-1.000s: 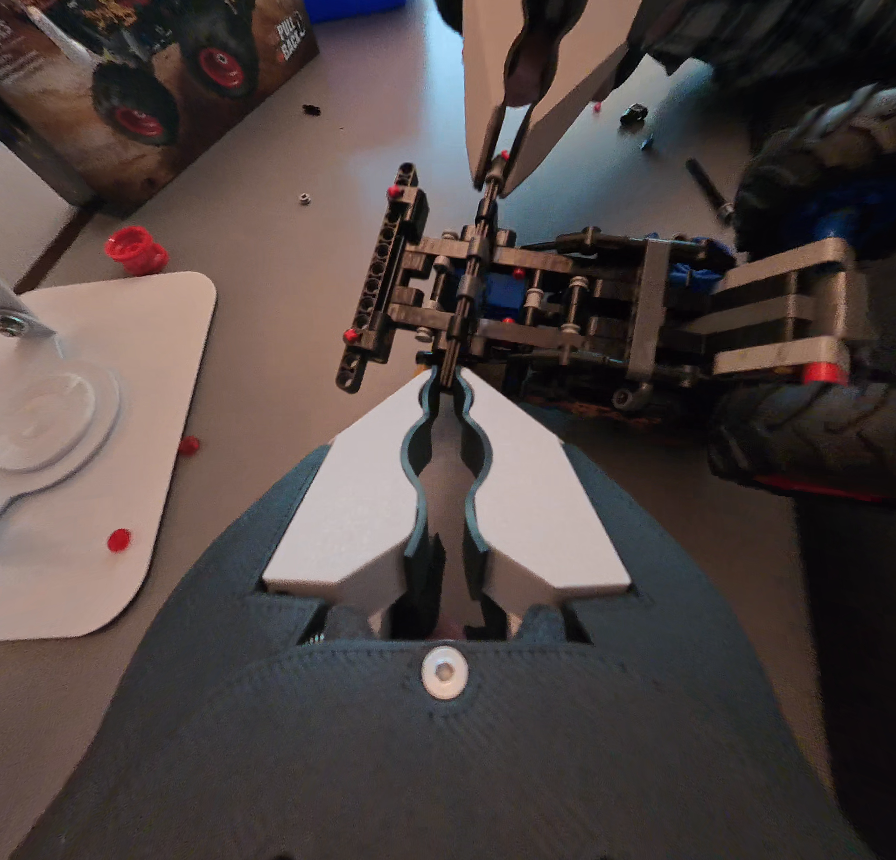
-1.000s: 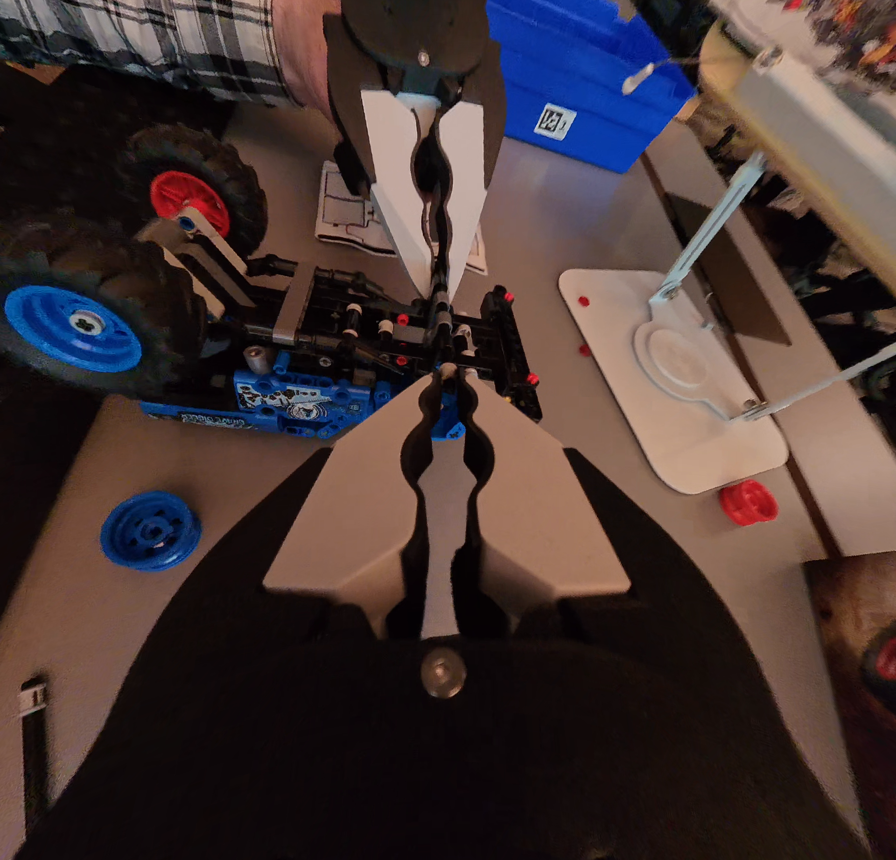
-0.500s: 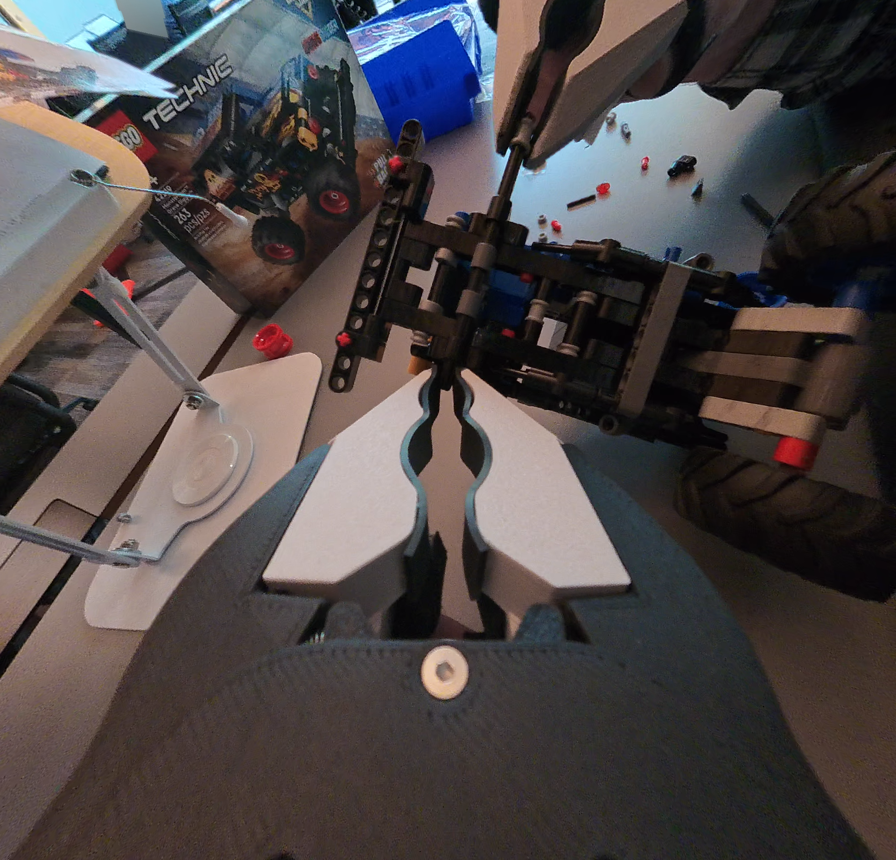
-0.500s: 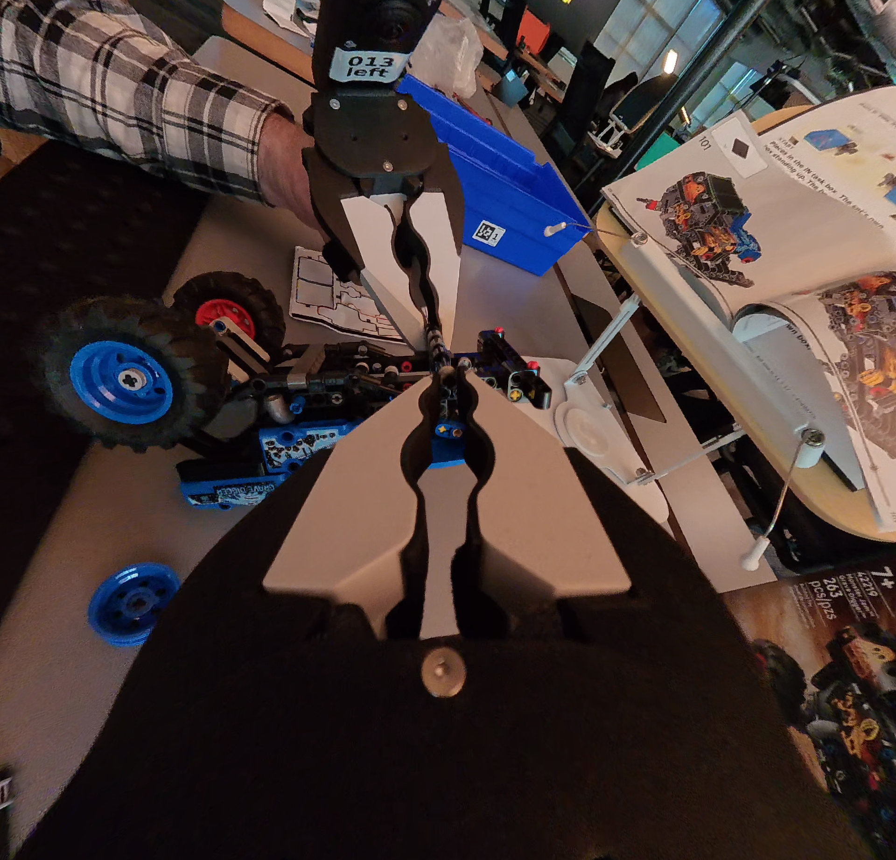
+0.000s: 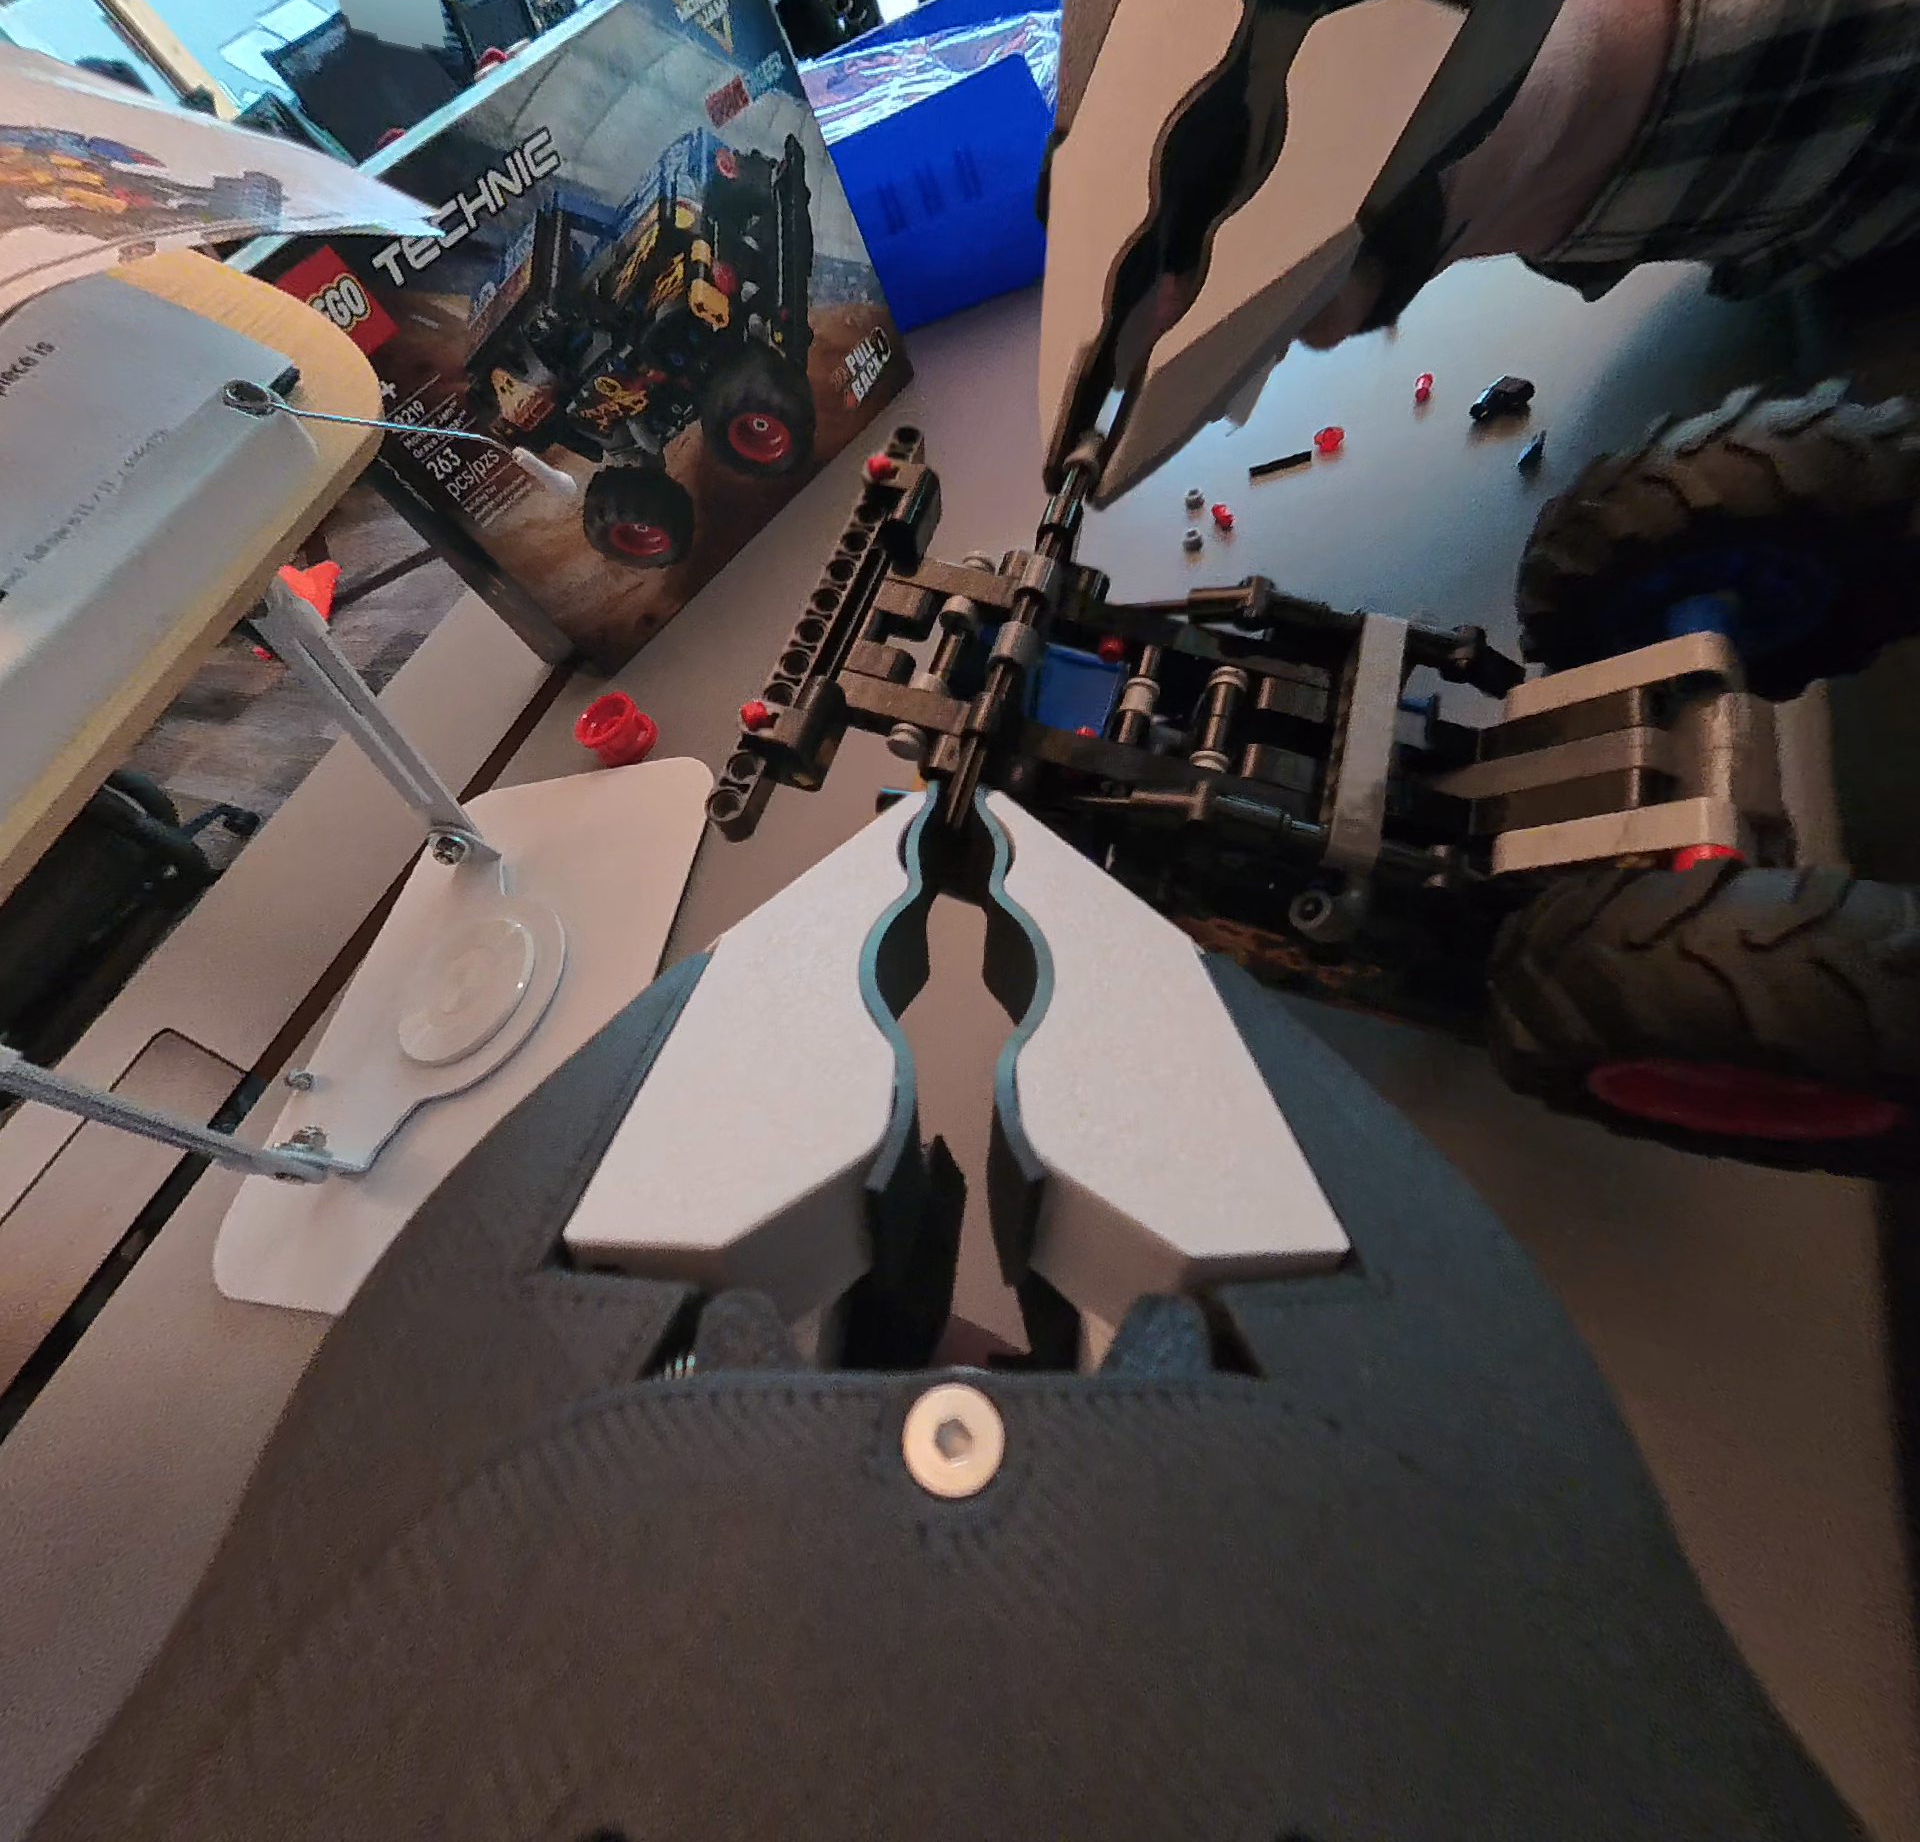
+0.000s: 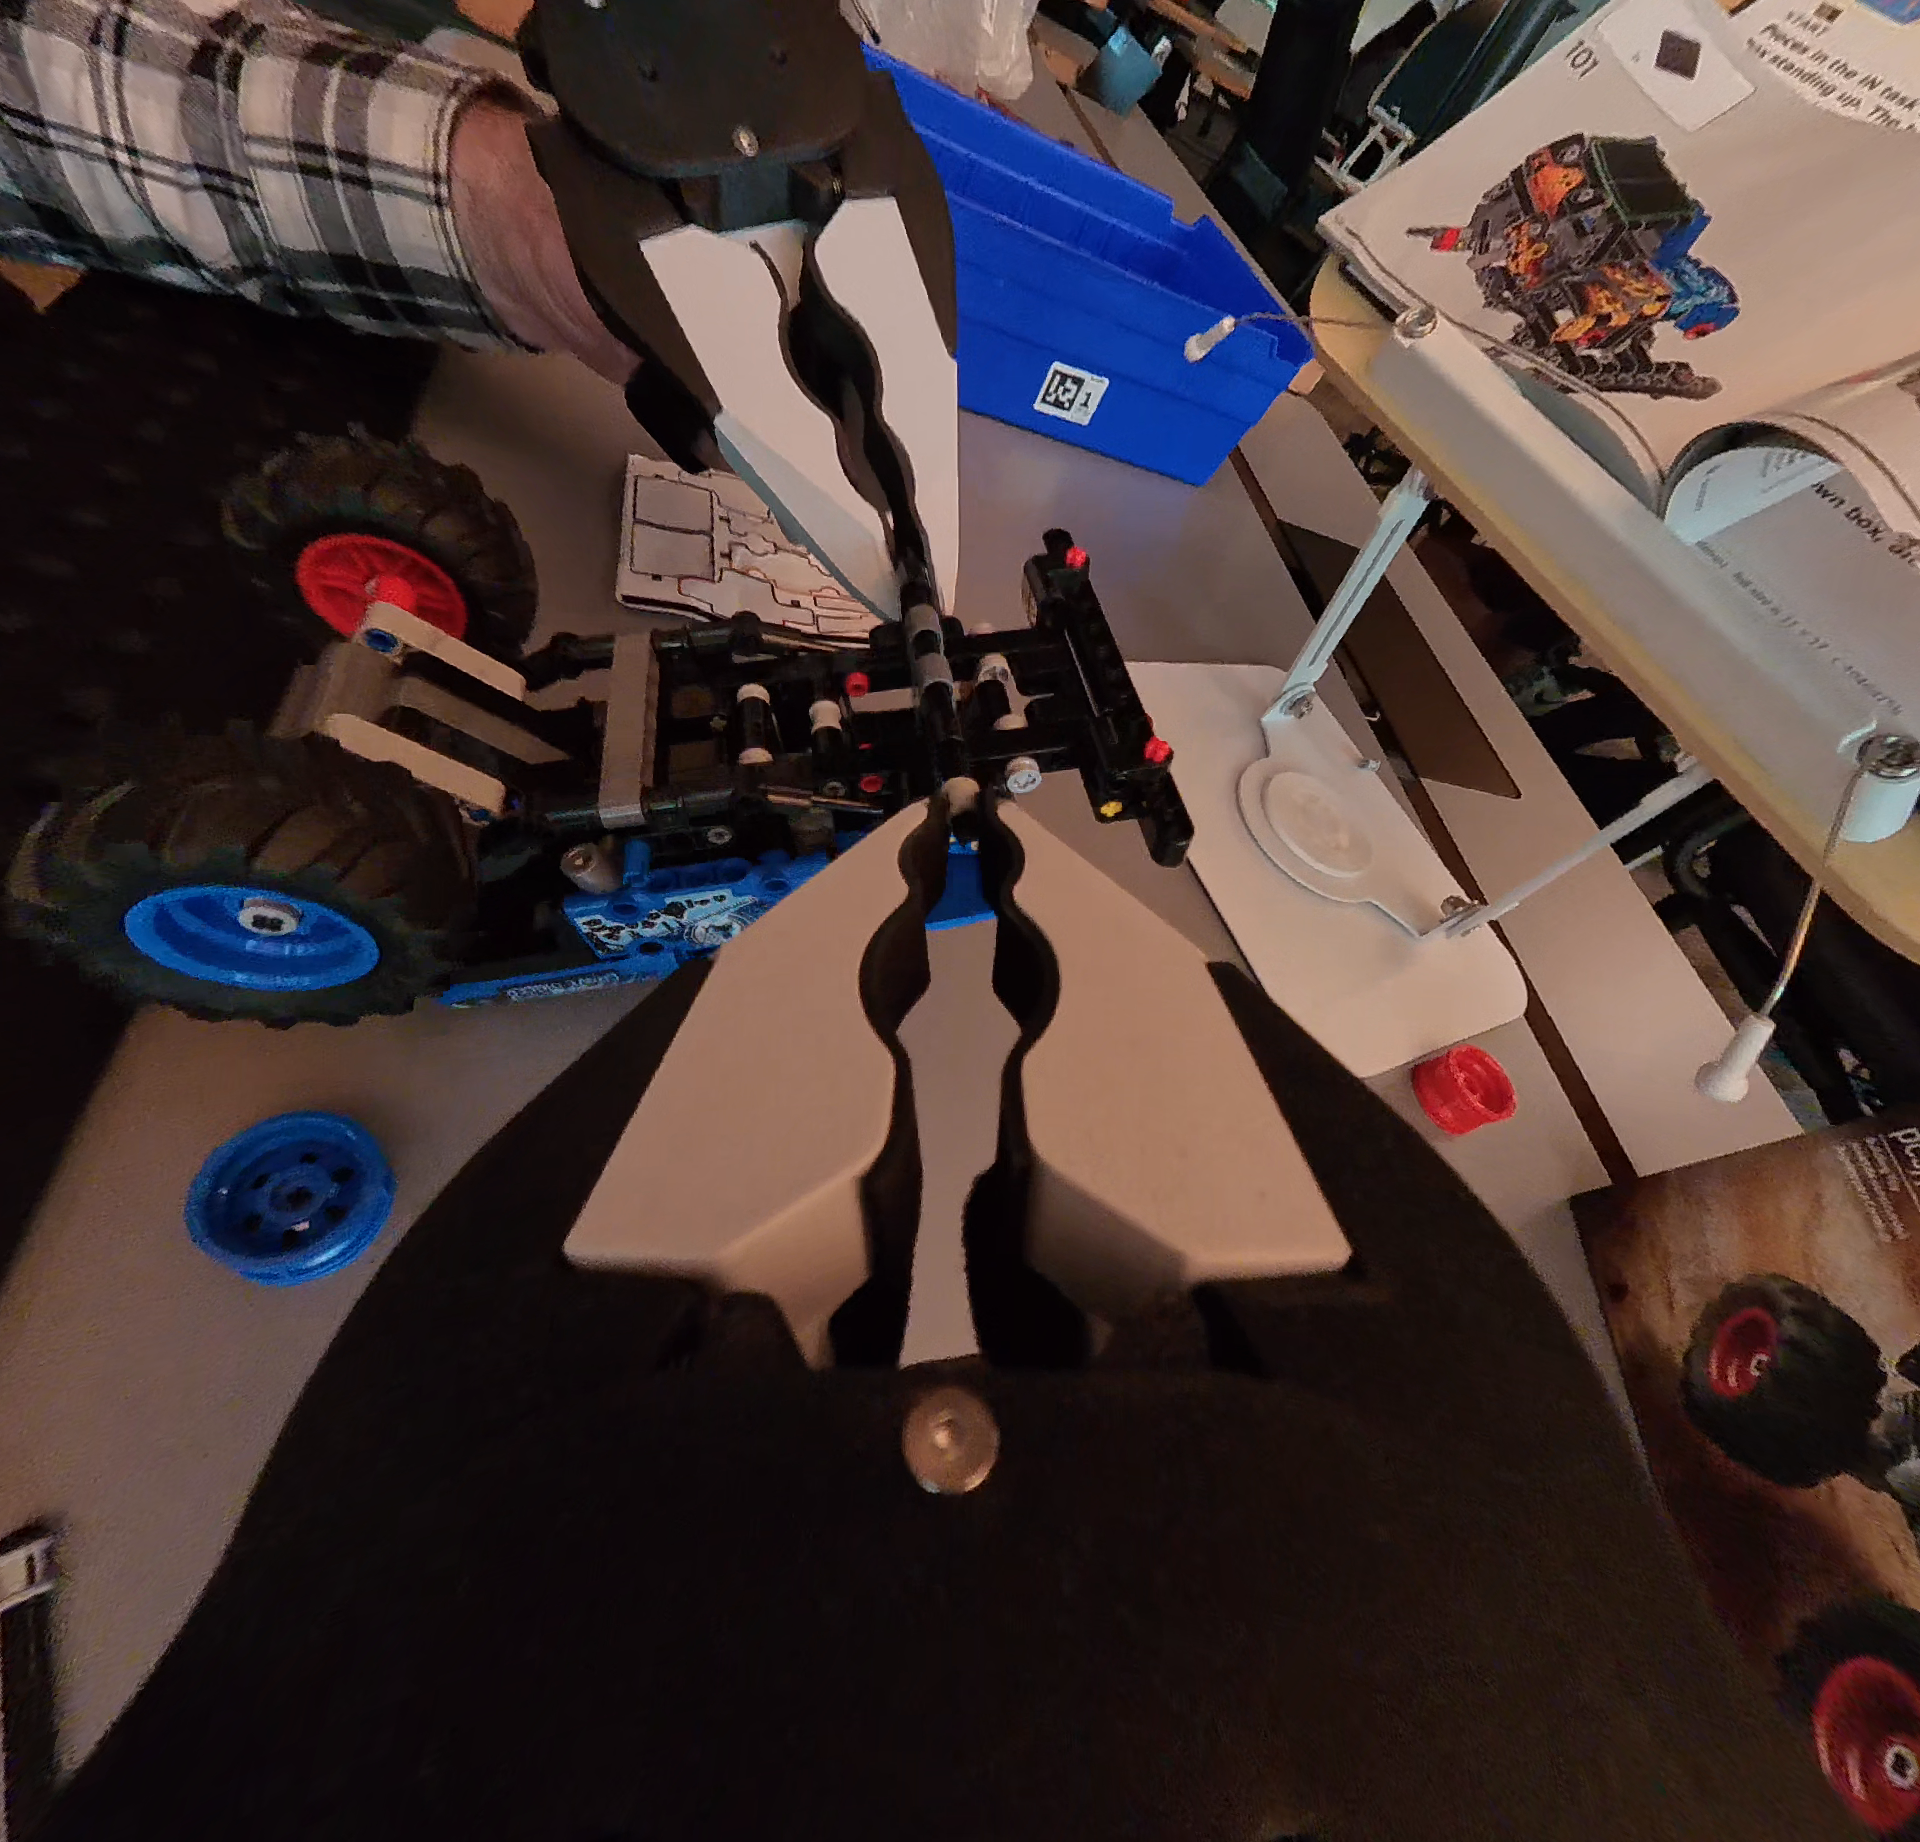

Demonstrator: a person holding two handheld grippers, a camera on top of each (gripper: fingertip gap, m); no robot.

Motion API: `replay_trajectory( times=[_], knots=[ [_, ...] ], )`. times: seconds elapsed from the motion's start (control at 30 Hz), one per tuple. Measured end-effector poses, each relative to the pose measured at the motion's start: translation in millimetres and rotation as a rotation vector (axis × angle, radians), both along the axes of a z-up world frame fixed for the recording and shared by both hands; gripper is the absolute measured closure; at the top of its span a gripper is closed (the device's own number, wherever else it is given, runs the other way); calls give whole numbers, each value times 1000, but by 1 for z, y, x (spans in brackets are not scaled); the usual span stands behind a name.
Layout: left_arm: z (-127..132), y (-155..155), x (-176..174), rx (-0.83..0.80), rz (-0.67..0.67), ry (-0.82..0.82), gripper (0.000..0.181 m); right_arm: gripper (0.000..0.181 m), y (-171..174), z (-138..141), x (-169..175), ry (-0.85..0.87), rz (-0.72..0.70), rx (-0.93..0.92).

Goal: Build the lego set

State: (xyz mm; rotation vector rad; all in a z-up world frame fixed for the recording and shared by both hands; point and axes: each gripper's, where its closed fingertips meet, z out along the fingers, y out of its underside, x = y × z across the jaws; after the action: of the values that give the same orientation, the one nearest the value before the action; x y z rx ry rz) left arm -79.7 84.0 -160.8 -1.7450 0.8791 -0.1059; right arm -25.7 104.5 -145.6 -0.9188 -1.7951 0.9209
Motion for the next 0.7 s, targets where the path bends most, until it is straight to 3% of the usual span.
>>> replay_trajectory(
  times=[0.57,0.7],
  knots=[
    [-9,3,-1,-28,28,52,179,178,-1,-14,-5,-41,12,-44],
    [-23,3,-2,-96,14,50,178,177,3,-27,-8,-86,6,-71]
  ],
)
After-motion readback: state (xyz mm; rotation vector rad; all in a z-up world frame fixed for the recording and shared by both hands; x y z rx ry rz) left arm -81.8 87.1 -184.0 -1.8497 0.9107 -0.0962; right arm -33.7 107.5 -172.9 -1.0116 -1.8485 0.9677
